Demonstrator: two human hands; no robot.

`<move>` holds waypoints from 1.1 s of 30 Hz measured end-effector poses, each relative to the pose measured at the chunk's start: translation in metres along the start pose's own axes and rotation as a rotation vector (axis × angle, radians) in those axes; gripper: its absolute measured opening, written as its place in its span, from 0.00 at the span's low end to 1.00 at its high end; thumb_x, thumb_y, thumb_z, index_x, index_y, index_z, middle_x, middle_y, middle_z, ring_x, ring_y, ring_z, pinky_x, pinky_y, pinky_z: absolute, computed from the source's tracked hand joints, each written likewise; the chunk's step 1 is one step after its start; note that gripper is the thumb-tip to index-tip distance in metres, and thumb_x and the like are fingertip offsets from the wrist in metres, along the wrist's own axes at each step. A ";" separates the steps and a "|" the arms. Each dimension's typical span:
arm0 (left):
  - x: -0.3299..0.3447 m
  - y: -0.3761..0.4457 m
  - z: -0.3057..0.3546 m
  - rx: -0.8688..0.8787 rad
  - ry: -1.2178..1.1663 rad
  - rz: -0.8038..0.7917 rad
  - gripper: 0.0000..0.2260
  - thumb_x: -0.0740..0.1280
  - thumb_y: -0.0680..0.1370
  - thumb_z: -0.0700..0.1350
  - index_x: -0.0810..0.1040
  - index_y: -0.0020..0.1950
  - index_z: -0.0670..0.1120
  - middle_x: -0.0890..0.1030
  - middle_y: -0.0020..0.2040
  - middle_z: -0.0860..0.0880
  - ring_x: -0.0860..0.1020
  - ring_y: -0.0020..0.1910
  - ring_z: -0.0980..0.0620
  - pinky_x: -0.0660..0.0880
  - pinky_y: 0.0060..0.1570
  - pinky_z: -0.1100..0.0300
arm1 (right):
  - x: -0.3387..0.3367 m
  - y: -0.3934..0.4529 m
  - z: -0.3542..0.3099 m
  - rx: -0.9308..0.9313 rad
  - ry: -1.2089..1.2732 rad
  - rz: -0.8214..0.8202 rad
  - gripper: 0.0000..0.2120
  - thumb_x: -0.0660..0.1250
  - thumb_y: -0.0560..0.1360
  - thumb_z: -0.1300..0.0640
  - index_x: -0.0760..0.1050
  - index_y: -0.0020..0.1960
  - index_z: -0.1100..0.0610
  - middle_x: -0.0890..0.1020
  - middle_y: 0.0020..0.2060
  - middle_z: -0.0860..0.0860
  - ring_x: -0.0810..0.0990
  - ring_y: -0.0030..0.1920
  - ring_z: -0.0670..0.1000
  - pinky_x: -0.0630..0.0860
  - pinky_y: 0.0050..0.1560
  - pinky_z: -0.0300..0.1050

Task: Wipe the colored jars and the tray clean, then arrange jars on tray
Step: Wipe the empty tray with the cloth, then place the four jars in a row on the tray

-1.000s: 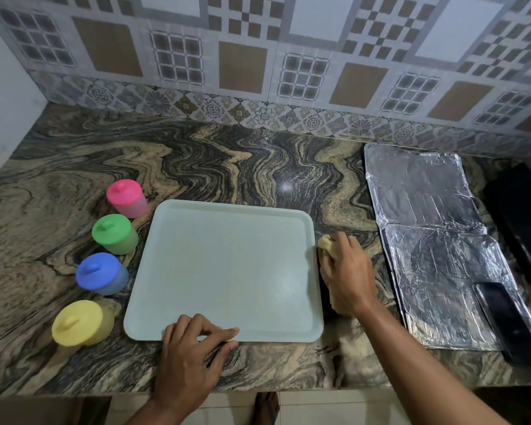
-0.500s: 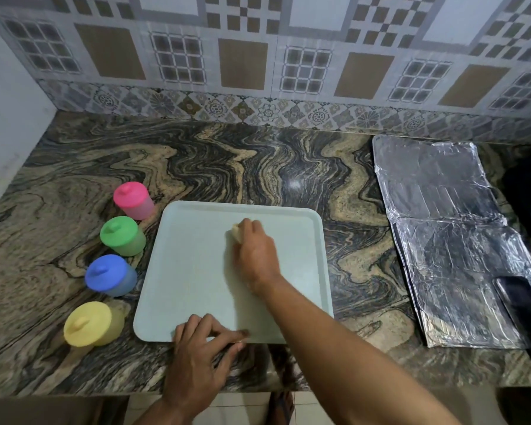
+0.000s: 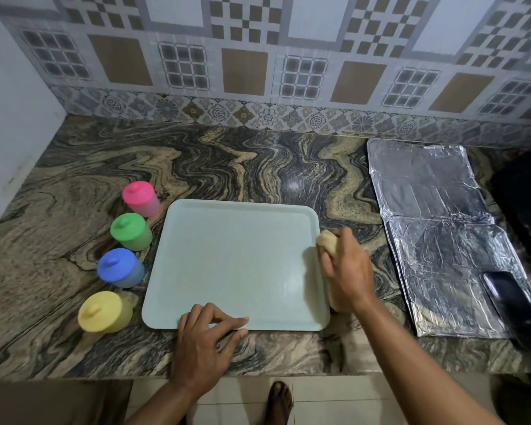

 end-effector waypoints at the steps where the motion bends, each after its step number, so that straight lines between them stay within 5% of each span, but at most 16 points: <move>1: 0.000 0.000 0.000 -0.001 0.003 0.002 0.11 0.67 0.80 0.62 0.84 0.60 0.64 0.72 0.47 0.61 0.73 0.48 0.54 0.70 0.47 0.52 | -0.007 -0.005 0.014 0.027 -0.042 0.021 0.13 0.70 0.80 0.53 0.69 0.59 0.56 0.78 0.45 0.53 0.78 0.41 0.59 0.70 0.40 0.48; 9: -0.002 0.003 0.004 -0.027 0.046 -0.013 0.15 0.68 0.78 0.62 0.80 0.63 0.61 0.75 0.50 0.61 0.75 0.51 0.54 0.71 0.49 0.52 | 0.002 -0.028 0.053 0.083 -0.144 -0.039 0.19 0.70 0.79 0.44 0.72 0.65 0.50 0.72 0.55 0.54 0.78 0.50 0.59 0.77 0.48 0.52; 14: -0.020 0.009 0.013 -0.050 -0.057 0.018 0.16 0.73 0.76 0.60 0.80 0.63 0.61 0.73 0.53 0.61 0.74 0.55 0.56 0.72 0.52 0.53 | -0.015 -0.025 0.031 -0.004 -0.303 0.072 0.23 0.75 0.73 0.39 0.79 0.64 0.48 0.74 0.61 0.56 0.72 0.60 0.58 0.72 0.58 0.58; 18: -0.062 0.012 0.023 -0.040 -0.065 0.150 0.16 0.74 0.76 0.57 0.81 0.63 0.59 0.74 0.53 0.58 0.74 0.55 0.55 0.74 0.54 0.50 | -0.013 -0.026 -0.014 -0.139 -0.215 0.125 0.19 0.72 0.74 0.43 0.80 0.60 0.52 0.76 0.57 0.55 0.72 0.59 0.58 0.70 0.58 0.58; 25: -0.167 -0.037 -0.035 -0.242 0.088 0.552 0.21 0.75 0.74 0.52 0.82 0.66 0.46 0.74 0.57 0.47 0.75 0.59 0.45 0.77 0.58 0.48 | 0.078 -0.041 -0.185 -0.522 0.052 -0.107 0.17 0.69 0.76 0.47 0.79 0.63 0.51 0.79 0.55 0.50 0.76 0.58 0.57 0.73 0.52 0.54; 33: -0.171 -0.060 -0.112 -0.422 0.005 0.495 0.32 0.81 0.68 0.53 0.77 0.70 0.50 0.73 0.65 0.50 0.76 0.66 0.46 0.78 0.63 0.43 | 0.181 -0.066 -0.298 -0.637 0.091 -0.382 0.32 0.73 0.70 0.52 0.73 0.73 0.55 0.79 0.59 0.57 0.75 0.56 0.64 0.77 0.52 0.61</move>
Point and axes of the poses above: each hand's wrist, its own y-axis towards the middle knuckle, its own x-axis out of the palm, z = x × y, the point moved 9 cm from there along y, towards the middle knuckle
